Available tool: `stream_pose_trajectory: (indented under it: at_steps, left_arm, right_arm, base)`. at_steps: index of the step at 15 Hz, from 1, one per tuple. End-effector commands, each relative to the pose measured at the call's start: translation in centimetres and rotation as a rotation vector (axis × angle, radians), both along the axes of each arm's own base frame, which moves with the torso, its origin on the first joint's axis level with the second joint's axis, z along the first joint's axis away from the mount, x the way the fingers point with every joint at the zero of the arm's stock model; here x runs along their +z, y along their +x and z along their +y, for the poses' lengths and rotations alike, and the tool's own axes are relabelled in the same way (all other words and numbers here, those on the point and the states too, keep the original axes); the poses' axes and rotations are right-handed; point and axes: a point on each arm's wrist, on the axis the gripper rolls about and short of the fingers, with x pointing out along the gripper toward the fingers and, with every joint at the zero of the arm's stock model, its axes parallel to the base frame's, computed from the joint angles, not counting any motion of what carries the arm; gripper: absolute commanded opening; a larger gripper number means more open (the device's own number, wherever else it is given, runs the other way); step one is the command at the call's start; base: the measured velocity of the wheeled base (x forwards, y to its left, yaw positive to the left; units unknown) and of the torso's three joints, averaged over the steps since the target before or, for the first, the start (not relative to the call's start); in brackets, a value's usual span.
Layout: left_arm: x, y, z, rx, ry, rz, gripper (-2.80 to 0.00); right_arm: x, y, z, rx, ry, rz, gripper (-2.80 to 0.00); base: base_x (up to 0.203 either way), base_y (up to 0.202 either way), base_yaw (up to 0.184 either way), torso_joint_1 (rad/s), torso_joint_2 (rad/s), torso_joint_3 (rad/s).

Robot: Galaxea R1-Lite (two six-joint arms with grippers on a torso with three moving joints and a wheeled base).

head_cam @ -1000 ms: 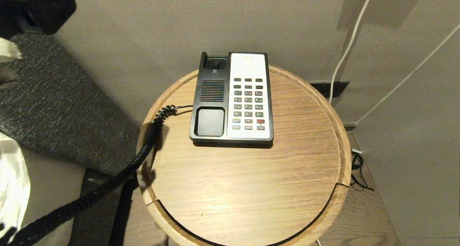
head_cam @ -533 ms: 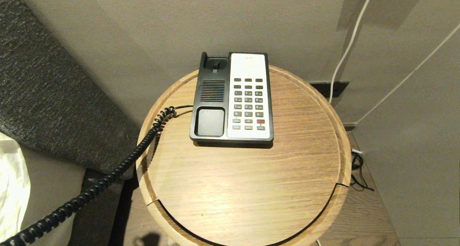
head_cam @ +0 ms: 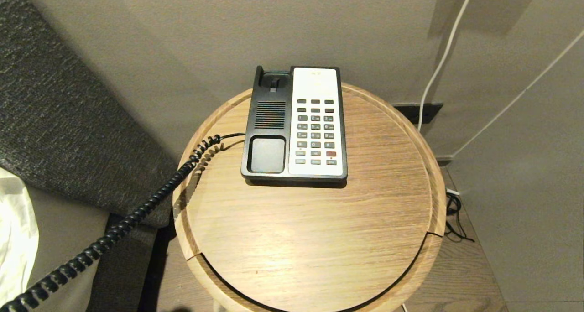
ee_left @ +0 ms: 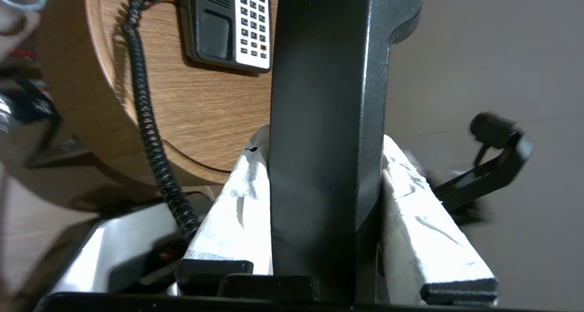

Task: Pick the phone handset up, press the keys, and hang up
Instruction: Dial the number

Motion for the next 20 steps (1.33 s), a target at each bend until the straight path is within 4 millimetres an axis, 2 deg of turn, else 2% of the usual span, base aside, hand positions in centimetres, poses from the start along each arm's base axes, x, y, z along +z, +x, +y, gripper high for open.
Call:
stream_pose_trajectory:
  at_steps: [1,2,3,5,8,10,12,13,16,18,20]
  left_arm:
    - [-0.1,0.3,-0.4,-0.004,0.031,-0.013,-2.8]
    - [-0.1,0.4,-0.6,-0.002,0.036,-0.02,-2.8]
    - [0.0,0.6,-0.9,0.007,0.037,-0.029,-2.8]
    - [0.2,0.8,-1.2,0.012,0.025,-0.094,-2.8]
    - [-0.4,1.1,-1.5,0.014,0.051,-0.103,-2.8]
    - [-1.1,1.3,-2.0,0.01,0.06,-0.112,-2.8]
    - [-2.0,1.2,-1.8,0.001,0.068,-0.128,-2.8]
    - [-2.0,1.2,-1.8,-0.001,0.067,-0.129,-2.8]
    - [-1.9,0.9,-1.4,-0.009,0.044,-0.133,-2.8]
    - [-1.9,1.0,-1.5,-0.009,0.038,-0.131,-2.8]
    - [-1.5,0.9,-1.5,-0.008,0.018,-0.142,-2.8]
  right_arm:
    - [5.0,-1.7,0.1,0.036,0.053,0.045,-2.8]
    - [7.5,-0.6,0.1,0.05,0.081,0.1,-2.8]
    - [9.9,1.4,0.1,0.063,0.104,0.171,-2.8]
    - [13.5,6.8,0.2,0.088,0.14,0.312,-2.8]
    - [15.6,15.0,0.3,0.17,0.103,0.468,-2.8]
    - [16.4,19.3,0.5,0.215,0.064,0.52,-2.8]
    - [17.6,22.5,1.0,0.267,0.054,0.543,-2.8]
    - [18.4,23.5,1.6,0.305,0.06,0.544,-2.8]
    - [19.9,25.6,5.3,0.486,0.129,0.653,-2.8]
    - [19.3,27.3,8.6,0.539,0.149,0.767,-2.8]
    - [18.2,29.4,11.5,0.439,0.117,0.796,-2.8]
  base:
    - [0.0,0.0,0.0,0.0,0.0,0.0]
    - [0.0,0.0,0.0,0.0,0.0,0.0]
    - [0.0,0.0,0.0,0.0,0.0,0.0]
    - [0.0,0.0,0.0,0.0,0.0,0.0]
    - [0.0,0.0,0.0,0.0,0.0,0.0]
    - [0.0,0.0,0.0,0.0,0.0,0.0]
    - [0.0,0.0,0.0,0.0,0.0,0.0]
    - [0.0,0.0,0.0,0.0,0.0,0.0]
    - [0.0,0.0,0.0,0.0,0.0,0.0]
    - [0.0,0.0,0.0,0.0,0.0,0.0]
    - [0.0,0.0,0.0,0.0,0.0,0.0]
